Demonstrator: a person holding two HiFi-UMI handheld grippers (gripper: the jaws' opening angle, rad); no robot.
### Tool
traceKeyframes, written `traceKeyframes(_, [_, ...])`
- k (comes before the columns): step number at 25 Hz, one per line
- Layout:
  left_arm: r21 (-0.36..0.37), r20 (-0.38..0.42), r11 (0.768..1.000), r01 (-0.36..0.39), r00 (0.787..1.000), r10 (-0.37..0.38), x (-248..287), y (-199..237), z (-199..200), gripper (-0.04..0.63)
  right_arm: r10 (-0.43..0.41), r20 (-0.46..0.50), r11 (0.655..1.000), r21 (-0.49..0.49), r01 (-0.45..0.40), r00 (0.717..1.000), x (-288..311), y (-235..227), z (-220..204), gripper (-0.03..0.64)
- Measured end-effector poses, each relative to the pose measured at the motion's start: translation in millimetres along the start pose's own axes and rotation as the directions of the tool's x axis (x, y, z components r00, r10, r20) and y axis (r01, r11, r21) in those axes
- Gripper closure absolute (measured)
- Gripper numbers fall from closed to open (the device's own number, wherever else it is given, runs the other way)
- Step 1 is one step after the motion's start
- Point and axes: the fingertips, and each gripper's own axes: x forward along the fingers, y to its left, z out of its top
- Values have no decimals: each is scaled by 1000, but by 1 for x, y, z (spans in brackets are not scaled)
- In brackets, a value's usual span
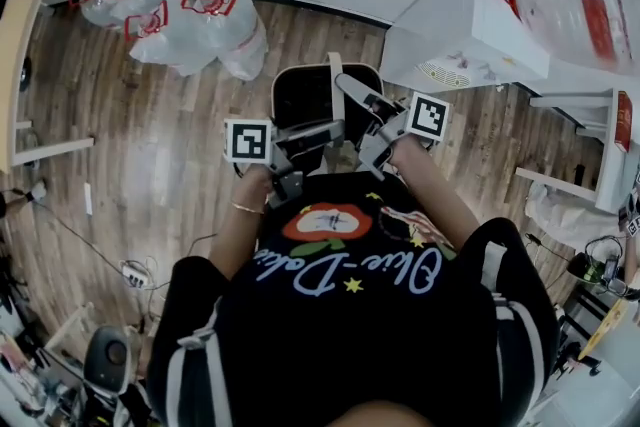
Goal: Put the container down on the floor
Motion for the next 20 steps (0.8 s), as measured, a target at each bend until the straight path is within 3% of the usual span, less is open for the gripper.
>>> traceKeyframes(6, [-6,-2,1000,-2,1000,2,-12,0,15,540,8,21,1000,9,-9,1000,17,1,3,563])
traceKeyframes(13, [-26,44,1000,11,999,-10,-5,-8,10,540,16,-22,1000,-19,-17,1000,12,10,2,563])
traceKeyframes(20, [-70,89,998,-4,996,10,-23,22,74,540,-9,-74,999,44,13,997,77,-16,28,563])
